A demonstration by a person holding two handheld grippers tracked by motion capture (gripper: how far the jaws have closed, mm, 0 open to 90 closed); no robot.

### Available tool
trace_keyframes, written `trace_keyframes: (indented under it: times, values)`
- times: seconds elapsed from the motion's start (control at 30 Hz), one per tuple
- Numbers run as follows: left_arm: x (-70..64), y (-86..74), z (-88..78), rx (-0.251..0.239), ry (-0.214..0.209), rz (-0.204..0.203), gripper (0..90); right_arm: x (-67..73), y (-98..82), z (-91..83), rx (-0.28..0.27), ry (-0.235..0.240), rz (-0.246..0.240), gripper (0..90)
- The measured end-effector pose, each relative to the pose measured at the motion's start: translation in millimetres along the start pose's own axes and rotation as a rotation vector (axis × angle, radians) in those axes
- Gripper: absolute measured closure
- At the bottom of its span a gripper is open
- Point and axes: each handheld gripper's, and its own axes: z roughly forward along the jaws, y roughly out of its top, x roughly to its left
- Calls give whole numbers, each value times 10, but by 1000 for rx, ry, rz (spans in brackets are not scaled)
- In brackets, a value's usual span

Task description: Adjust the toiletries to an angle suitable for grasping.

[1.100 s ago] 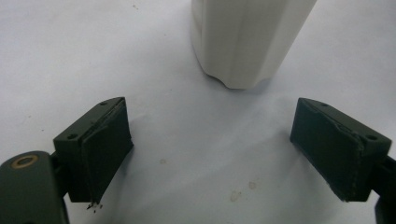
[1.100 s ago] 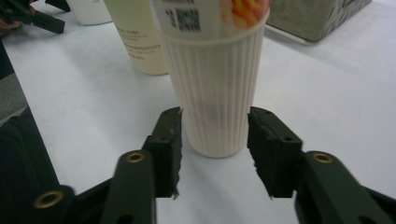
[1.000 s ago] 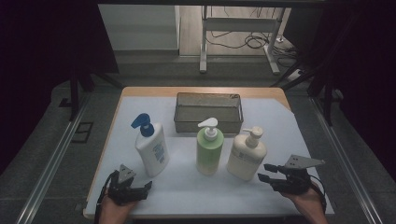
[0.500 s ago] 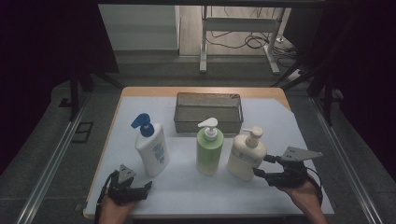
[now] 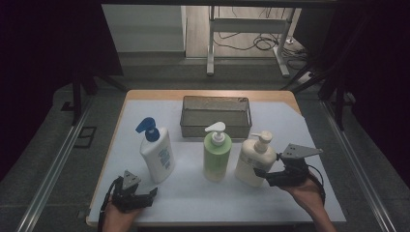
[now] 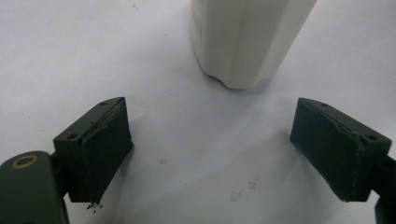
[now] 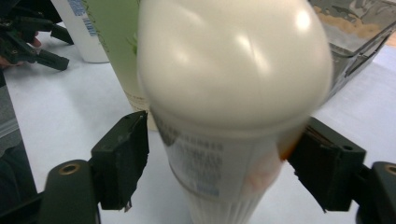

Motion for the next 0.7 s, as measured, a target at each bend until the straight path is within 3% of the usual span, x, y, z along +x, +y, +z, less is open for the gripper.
trace_keyframes:
  times: [0.33, 0.5, 0.7]
  values:
    - [0, 0, 0, 0, 1, 0, 119, -1, 75, 116, -6, 6, -11, 250]
    - [0, 0, 0, 0, 1, 0, 119, -24, 88, 143, -2, 9, -3, 303]
    - [-1, -1, 1, -1, 2, 0, 119, -19, 78, 108, 5, -9, -41, 344]
